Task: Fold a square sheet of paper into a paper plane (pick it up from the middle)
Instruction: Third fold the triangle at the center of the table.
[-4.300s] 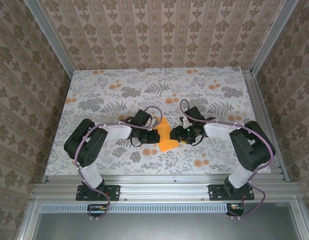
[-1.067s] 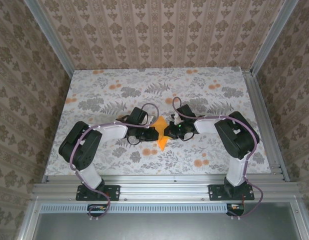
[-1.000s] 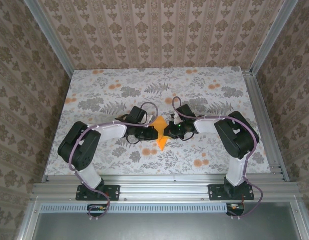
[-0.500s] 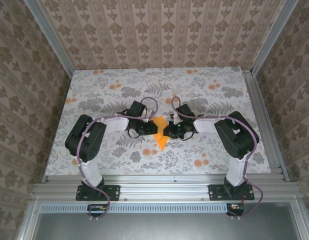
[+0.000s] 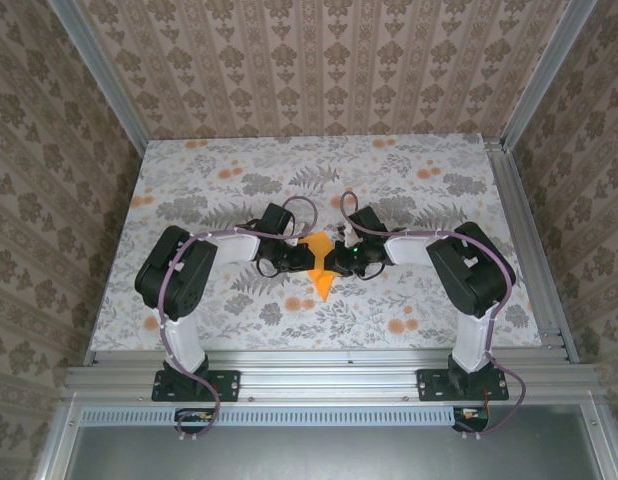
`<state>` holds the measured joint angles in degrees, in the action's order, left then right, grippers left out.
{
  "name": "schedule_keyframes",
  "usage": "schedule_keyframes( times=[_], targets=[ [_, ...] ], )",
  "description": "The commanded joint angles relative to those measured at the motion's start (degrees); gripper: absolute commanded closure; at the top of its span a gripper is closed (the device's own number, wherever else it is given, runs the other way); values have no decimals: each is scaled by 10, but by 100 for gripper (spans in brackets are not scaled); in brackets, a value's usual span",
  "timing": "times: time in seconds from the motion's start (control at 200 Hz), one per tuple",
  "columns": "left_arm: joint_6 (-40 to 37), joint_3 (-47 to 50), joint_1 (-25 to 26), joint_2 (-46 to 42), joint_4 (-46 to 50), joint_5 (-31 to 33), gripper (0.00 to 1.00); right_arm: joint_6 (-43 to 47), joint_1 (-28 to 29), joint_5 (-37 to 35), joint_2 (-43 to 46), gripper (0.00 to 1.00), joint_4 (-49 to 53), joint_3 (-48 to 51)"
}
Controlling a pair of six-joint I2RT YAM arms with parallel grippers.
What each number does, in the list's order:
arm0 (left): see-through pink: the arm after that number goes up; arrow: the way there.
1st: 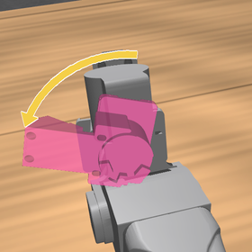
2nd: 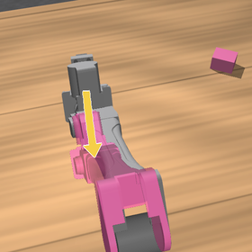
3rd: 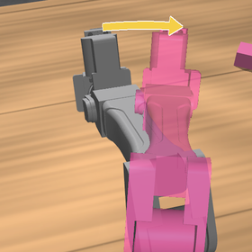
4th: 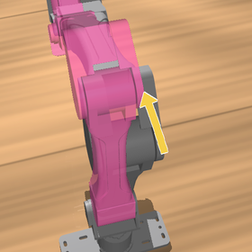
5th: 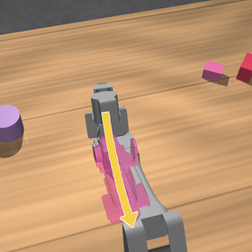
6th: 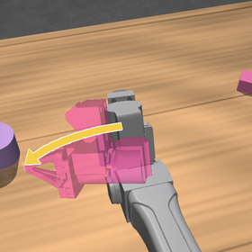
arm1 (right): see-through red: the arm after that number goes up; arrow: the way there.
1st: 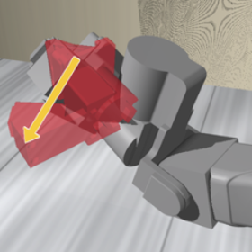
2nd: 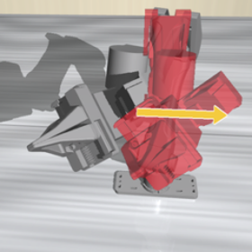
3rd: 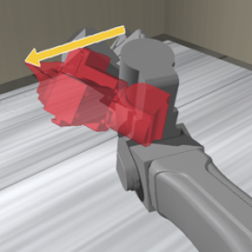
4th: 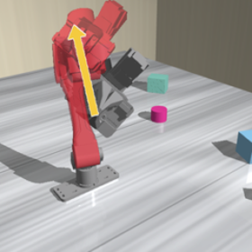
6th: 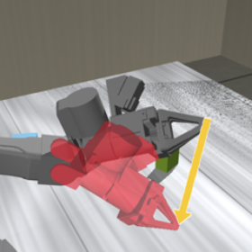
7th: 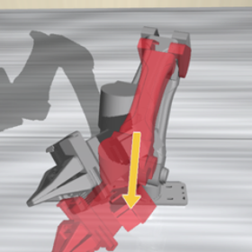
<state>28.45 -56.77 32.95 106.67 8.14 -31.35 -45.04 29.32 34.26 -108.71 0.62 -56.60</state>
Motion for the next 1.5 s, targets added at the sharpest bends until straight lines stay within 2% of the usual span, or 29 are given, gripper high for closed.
schedule_keyframes(
  times=[0.0, 0.725, 1.18, 1.275, 1.495],
  targets=[
    [-14, 6, 0, 13, 6, -2, 87, -2, 5, -15, -15, 89, 17, -14],
    [-10, 19, 0, 10, -4, -6, 86, 14, 14, -41, -25, 86, 45, -32],
    [-9, 19, 0, 12, -7, -9, 86, 19, 20, -30, -35, 83, 32, -32],
    [-9, 20, 0, 11, -10, -11, 86, 20, 20, -30, -38, 80, 28, -30],
    [-1, 20, 0, 0, -20, -22, 85, 20, 20, -29, -46, 65, 22, -28]
  ],
)
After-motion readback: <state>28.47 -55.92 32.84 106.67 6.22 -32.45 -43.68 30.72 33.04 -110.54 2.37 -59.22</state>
